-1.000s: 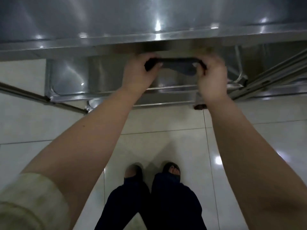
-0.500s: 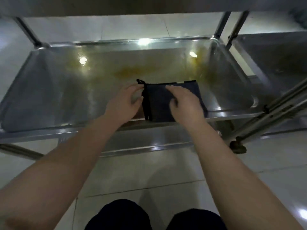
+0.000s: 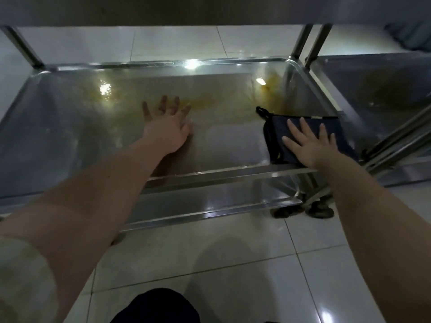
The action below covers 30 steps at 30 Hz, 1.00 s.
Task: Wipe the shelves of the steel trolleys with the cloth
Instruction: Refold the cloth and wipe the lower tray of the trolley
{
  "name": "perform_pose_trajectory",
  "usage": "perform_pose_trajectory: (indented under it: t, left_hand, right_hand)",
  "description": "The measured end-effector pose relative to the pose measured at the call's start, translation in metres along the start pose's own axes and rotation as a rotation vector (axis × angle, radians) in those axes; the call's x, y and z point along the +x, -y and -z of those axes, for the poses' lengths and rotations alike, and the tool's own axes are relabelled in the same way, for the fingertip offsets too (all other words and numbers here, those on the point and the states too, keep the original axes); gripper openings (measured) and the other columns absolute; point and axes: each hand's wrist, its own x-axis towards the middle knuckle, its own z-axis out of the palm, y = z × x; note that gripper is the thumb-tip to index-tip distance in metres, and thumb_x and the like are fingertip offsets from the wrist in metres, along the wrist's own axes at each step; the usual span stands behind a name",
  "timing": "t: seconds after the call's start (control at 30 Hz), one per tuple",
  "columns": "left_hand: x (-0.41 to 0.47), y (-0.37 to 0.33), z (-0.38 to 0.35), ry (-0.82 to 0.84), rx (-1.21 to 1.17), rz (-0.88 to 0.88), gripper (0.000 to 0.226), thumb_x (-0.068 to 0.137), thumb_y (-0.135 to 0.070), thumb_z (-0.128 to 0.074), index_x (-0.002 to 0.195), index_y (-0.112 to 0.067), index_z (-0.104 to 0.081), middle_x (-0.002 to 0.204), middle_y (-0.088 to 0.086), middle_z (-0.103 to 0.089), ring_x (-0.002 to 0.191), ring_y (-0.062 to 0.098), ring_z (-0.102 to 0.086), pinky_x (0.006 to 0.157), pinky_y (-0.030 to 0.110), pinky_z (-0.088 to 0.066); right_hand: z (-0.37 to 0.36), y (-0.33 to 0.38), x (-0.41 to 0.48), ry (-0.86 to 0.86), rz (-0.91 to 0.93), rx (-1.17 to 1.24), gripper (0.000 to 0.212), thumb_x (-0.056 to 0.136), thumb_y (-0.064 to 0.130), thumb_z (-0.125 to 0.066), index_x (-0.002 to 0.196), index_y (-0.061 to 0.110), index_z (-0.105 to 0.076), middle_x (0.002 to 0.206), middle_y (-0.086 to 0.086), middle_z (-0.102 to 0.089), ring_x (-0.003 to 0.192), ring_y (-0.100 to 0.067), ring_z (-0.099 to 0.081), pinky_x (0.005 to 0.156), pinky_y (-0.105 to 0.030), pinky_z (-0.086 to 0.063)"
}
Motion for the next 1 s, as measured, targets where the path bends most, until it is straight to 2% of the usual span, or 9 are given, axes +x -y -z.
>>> perform_pose_trajectory:
  t: [0.17, 0.37, 0.47, 0.6, 0.7, 0.83, 0.93, 1.0]
  left_hand:
    - [0.004, -0.004, -0.015, 0.061, 0.002, 0.017, 0.055, 0.098, -0.06, -0.008, 0.152, -0.048, -0.003, 0.164, -0.009, 0.001, 0.151, 0.024, 0.005, 0.11, 0.068, 0.006]
    - [0.006, 0.002, -0.019, 0.075, -0.016, 0.023, 0.053, 0.097, -0.061, -0.006, 0.149, -0.053, 0.002, 0.164, -0.011, 0.001, 0.151, 0.024, 0.0, 0.108, 0.07, 0.008]
    - [0.004, 0.008, -0.019, 0.067, -0.017, 0.023, 0.054, 0.097, -0.062, -0.005, 0.149, -0.053, 0.003, 0.164, -0.01, 0.003, 0.151, 0.024, 0.001, 0.111, 0.068, 0.005]
    - [0.003, 0.009, -0.016, 0.071, -0.057, 0.025, 0.053, 0.097, -0.062, -0.009, 0.15, -0.053, -0.001, 0.164, -0.011, 0.002, 0.151, 0.022, 0.0, 0.114, 0.063, 0.001]
    - [0.003, 0.008, -0.016, 0.063, -0.087, 0.039, 0.053, 0.098, -0.061, -0.013, 0.15, -0.055, -0.004, 0.164, -0.013, 0.001, 0.151, 0.02, 0.001, 0.115, 0.061, 0.001]
    - [0.006, 0.006, -0.018, 0.068, -0.078, 0.027, 0.053, 0.097, -0.062, -0.013, 0.149, -0.055, -0.002, 0.163, -0.014, 0.003, 0.151, 0.021, 0.002, 0.114, 0.062, 0.002]
    - [0.006, 0.004, -0.019, 0.07, -0.048, 0.029, 0.053, 0.098, -0.061, -0.011, 0.15, -0.054, -0.001, 0.164, -0.012, 0.003, 0.151, 0.023, 0.002, 0.113, 0.064, 0.001]
    - [0.005, 0.003, -0.019, 0.062, -0.041, 0.03, 0.052, 0.099, -0.059, -0.012, 0.15, -0.054, -0.001, 0.164, -0.012, 0.003, 0.151, 0.024, 0.002, 0.113, 0.064, 0.001]
  right_hand:
    - [-0.007, 0.017, 0.003, -0.034, -0.03, 0.003, 0.062, 0.085, 0.081, -0.006, 0.139, 0.063, 0.019, 0.159, 0.017, 0.023, 0.145, -0.04, 0.019, 0.114, -0.059, 0.011]
    - [-0.025, 0.139, -0.016, -0.097, 0.145, -0.07, 0.07, 0.085, 0.081, -0.004, 0.146, 0.053, 0.017, 0.159, 0.006, 0.027, 0.139, -0.051, 0.024, 0.11, -0.065, 0.015]
    - [-0.028, 0.167, -0.02, -0.084, 0.177, -0.062, 0.073, 0.083, 0.083, -0.006, 0.146, 0.054, 0.015, 0.159, 0.007, 0.025, 0.139, -0.052, 0.024, 0.111, -0.064, 0.015]
    - [-0.018, 0.13, -0.014, -0.093, 0.211, -0.02, 0.074, 0.082, 0.085, -0.01, 0.147, 0.056, 0.008, 0.161, 0.015, 0.017, 0.144, -0.043, 0.019, 0.115, -0.058, 0.012]
    - [-0.001, 0.06, 0.002, -0.116, 0.065, 0.027, 0.074, 0.082, 0.085, -0.016, 0.148, 0.056, 0.003, 0.162, 0.017, 0.011, 0.147, -0.041, 0.012, 0.117, -0.057, 0.005]
    - [0.012, -0.016, 0.013, -0.074, -0.105, 0.046, 0.078, 0.077, 0.087, -0.011, 0.147, 0.056, 0.006, 0.162, 0.016, 0.011, 0.147, -0.04, 0.009, 0.117, -0.058, 0.002]
    - [0.008, 0.002, 0.015, -0.089, -0.144, 0.04, 0.075, 0.081, 0.085, -0.008, 0.148, 0.055, 0.008, 0.162, 0.012, 0.014, 0.145, -0.044, 0.012, 0.115, -0.062, 0.004]
    - [0.0, 0.042, 0.013, -0.119, -0.071, 0.034, 0.074, 0.083, 0.083, -0.008, 0.149, 0.053, 0.008, 0.162, 0.009, 0.015, 0.144, -0.048, 0.014, 0.113, -0.065, 0.005]
